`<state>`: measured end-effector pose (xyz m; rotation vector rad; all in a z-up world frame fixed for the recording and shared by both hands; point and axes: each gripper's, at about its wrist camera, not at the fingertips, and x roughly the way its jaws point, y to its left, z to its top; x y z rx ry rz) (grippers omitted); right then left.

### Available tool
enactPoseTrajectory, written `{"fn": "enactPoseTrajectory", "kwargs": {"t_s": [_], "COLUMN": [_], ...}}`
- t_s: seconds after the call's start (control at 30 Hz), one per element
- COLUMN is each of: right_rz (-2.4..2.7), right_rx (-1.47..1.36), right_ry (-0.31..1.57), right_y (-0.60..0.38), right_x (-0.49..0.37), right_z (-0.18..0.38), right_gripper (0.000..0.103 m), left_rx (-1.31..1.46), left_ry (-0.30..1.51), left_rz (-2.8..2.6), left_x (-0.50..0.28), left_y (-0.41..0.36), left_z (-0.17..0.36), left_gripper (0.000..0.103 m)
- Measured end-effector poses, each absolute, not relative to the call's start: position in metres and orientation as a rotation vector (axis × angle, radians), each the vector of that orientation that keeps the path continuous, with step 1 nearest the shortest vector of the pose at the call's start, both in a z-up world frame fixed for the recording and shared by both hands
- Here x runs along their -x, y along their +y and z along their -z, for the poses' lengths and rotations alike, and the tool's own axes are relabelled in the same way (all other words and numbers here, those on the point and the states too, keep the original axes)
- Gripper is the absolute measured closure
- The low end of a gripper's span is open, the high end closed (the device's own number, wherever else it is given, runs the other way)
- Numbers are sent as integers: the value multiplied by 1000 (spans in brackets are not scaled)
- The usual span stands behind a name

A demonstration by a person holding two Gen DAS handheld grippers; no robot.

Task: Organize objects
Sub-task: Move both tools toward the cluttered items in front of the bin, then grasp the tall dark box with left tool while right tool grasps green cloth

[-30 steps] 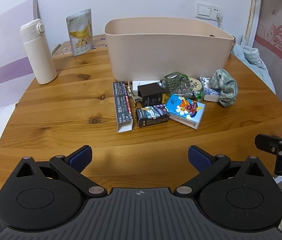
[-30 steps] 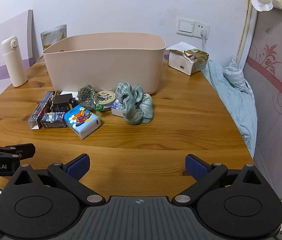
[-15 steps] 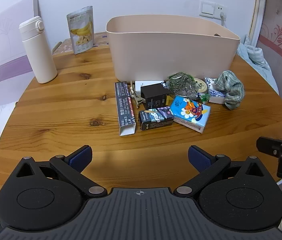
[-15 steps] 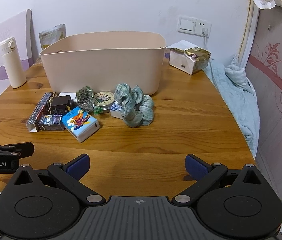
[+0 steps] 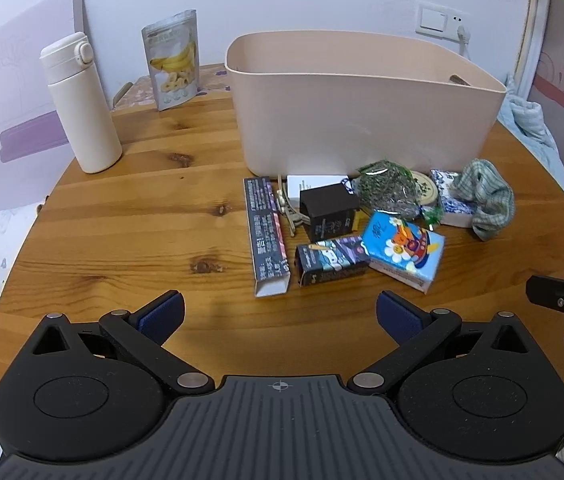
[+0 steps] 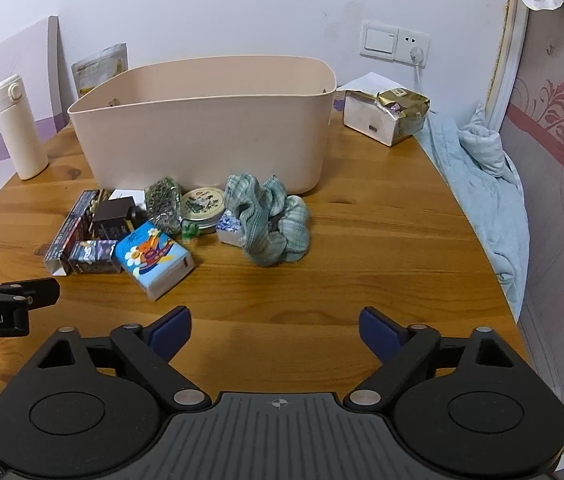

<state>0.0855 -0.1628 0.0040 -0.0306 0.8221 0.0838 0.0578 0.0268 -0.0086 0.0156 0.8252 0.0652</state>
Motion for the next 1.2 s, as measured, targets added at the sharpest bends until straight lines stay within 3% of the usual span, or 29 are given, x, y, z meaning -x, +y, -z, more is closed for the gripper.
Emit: {"fn": "enactPoseTrajectory", "kwargs": {"t_s": [0.93, 1.2], "right_rz": [-114, -121], "right_rx": [23, 9], "right_ry": [864, 854], "right_y": [-157, -153], "right_x": [-152, -166], "right_z": [8, 11], "right_gripper": [33, 48], "left_rx": [32, 3], "left_ry": [959, 965], "left_rz": [-82, -69], "left_x": [-121, -135], "left_y": [54, 57], "left_z": [31, 34], "left_gripper": [0, 1]}}
